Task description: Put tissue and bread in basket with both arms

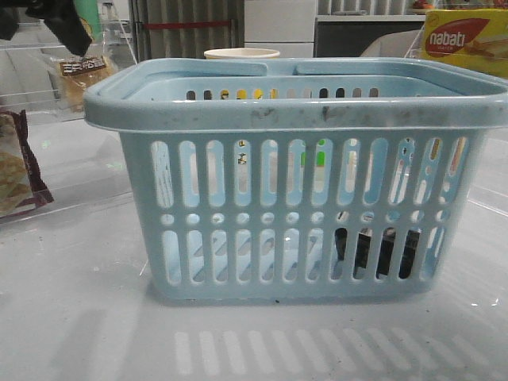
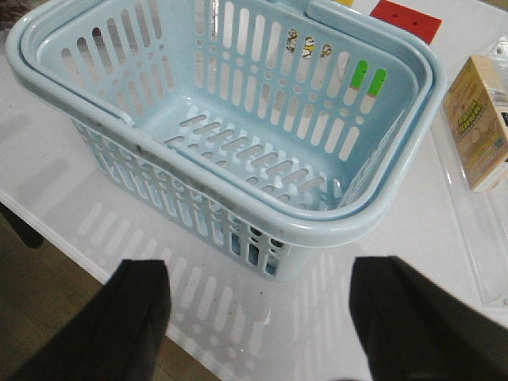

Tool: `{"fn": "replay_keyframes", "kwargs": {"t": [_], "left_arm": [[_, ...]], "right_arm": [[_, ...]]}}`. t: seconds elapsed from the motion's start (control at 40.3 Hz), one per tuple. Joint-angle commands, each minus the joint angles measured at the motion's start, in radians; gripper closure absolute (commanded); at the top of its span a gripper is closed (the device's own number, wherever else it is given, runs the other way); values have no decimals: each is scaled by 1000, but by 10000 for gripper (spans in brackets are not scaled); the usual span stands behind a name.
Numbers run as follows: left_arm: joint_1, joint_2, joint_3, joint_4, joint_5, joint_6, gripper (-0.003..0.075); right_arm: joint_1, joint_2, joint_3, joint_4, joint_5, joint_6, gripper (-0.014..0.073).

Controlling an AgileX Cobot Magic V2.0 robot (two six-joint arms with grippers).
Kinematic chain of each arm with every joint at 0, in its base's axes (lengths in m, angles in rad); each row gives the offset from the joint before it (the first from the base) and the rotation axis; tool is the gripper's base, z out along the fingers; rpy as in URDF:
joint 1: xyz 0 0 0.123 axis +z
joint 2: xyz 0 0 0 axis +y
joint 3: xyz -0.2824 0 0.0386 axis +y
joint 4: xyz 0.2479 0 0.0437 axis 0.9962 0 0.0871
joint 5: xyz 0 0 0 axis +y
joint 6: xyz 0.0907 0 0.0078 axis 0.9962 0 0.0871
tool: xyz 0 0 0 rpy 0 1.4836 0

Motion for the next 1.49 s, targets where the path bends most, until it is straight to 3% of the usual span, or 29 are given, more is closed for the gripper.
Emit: {"fn": "replay_keyframes", "kwargs": {"t": [0.0, 0.298, 0.546, 0.744, 1.166, 1.464], "left_arm": [[49, 43, -108, -58, -76, -11, 78], [148, 254, -260, -82, -222, -11, 78], [144, 357, -262, -82, -476, -11, 78], [144, 405, -262, -82, -584, -11, 92], [144, 446, -262, -82, -620, -11, 368], [139, 401, -262, -82, -588, -11, 499]], "right_arm": [[0, 0, -26, -10, -71, -11, 24], [0, 0, -26, -10, -71, -11, 24], [0, 0, -26, -10, -71, -11, 24], [0, 0, -26, -10, -71, -11, 24], [0, 0, -26, -10, -71, -11, 24], [0, 0, -26, -10, -71, -11, 24]]}}
